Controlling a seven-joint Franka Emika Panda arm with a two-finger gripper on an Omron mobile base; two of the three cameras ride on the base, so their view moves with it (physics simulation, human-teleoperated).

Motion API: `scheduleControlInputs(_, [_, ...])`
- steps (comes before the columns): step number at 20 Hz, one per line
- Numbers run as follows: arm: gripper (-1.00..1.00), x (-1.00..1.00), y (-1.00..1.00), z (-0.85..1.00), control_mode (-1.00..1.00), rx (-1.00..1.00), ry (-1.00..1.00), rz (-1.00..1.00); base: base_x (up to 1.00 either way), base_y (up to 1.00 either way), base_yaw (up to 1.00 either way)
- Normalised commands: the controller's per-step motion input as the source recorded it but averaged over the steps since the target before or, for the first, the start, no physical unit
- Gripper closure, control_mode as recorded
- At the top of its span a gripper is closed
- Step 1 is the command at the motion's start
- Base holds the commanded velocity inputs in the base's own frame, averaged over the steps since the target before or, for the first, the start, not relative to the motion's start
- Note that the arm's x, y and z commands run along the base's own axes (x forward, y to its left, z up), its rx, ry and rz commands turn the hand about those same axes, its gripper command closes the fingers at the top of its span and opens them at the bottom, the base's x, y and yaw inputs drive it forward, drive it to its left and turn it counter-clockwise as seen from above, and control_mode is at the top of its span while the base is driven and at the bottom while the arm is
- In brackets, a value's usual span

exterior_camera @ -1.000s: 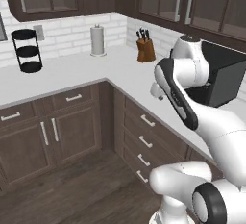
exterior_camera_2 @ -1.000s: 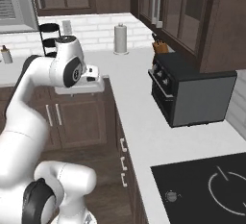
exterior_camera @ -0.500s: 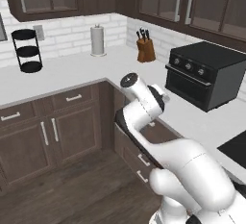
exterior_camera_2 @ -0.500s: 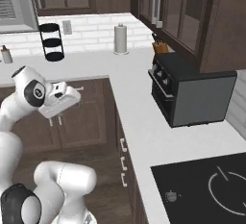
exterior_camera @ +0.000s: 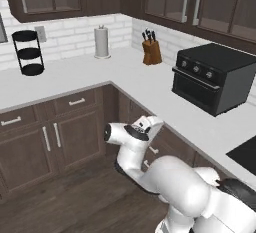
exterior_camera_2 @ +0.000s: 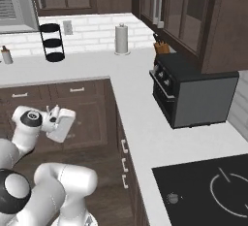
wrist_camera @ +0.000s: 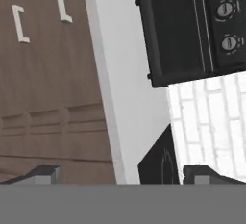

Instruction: Take a straw from the drawer in front and place it inside the glass cup on the dining counter.

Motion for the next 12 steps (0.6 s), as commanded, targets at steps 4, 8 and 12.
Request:
scheduleControlInputs(4, [-1.0, 0.78, -0.02, -0.5, -1.0, -0.29, 0.0, -0.2, 0.0, 0.0, 0.0])
scheduleControlInputs(8, [-1.0, 0.91, -0.02, -0.31, -1.0, -0.25, 0.0, -0.2, 0.0, 0.0, 0.0])
scheduleControlInputs(12, [-1.0, 0.87, 0.0, -0.2, -1.0, -0.22, 0.0, -0.13, 0.0, 0.0, 0.0])
